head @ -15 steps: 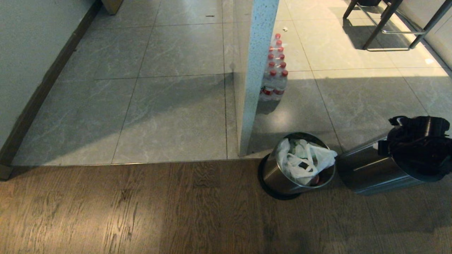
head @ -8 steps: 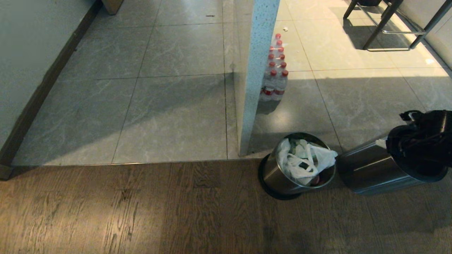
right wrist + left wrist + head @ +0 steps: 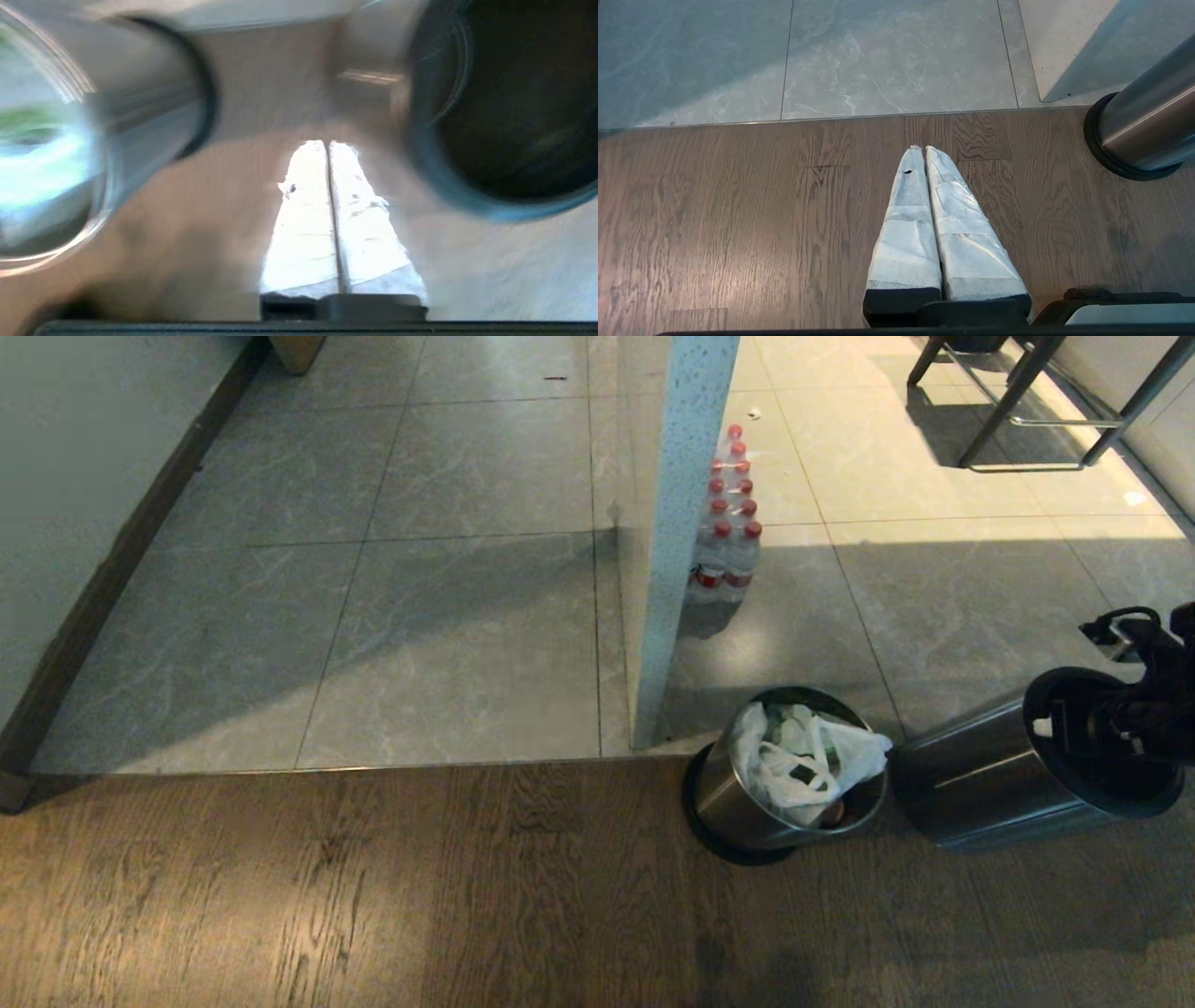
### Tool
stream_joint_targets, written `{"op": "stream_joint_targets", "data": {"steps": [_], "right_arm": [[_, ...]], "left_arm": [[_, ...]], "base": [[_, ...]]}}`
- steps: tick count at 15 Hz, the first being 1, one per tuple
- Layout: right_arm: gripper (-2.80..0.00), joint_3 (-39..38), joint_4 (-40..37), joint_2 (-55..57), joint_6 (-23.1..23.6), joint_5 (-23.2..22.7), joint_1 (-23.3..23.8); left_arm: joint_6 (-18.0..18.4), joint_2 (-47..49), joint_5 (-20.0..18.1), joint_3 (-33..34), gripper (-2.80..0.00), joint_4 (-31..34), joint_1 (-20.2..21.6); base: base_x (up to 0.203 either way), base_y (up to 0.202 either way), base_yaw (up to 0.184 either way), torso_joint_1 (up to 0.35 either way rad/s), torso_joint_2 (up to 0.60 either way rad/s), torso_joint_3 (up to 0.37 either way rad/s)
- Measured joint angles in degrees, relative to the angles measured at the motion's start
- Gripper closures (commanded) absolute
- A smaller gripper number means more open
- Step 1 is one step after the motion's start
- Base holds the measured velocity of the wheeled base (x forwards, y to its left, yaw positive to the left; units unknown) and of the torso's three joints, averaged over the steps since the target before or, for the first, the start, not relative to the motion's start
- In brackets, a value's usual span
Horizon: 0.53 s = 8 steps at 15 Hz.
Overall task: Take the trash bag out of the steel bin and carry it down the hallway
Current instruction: Pick up the trash bag
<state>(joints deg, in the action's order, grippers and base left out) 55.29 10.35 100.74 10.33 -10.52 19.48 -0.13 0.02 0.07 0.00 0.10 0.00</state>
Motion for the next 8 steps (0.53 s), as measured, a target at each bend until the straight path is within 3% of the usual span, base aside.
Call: {"op": "stream_joint_targets", "data": {"steps": [3,8], "right_arm": [[0.0,-1.4,-6.5,-4.3,0.0,-2.9,-5.3],[0.0,-1.2,-8.0,-5.9,-4.0,-3.6,-15.9]], "left_arm": [[0.0,0.0,0.0,0.0,0.0,0.0,0.0],[0.0,0.0,0.0,0.0,0.0,0.0,0.0]], "base": [[0.0,0.0,0.0,0.0,0.0,0.0],[0.0,0.0,0.0,0.0,0.0,0.0]]}}
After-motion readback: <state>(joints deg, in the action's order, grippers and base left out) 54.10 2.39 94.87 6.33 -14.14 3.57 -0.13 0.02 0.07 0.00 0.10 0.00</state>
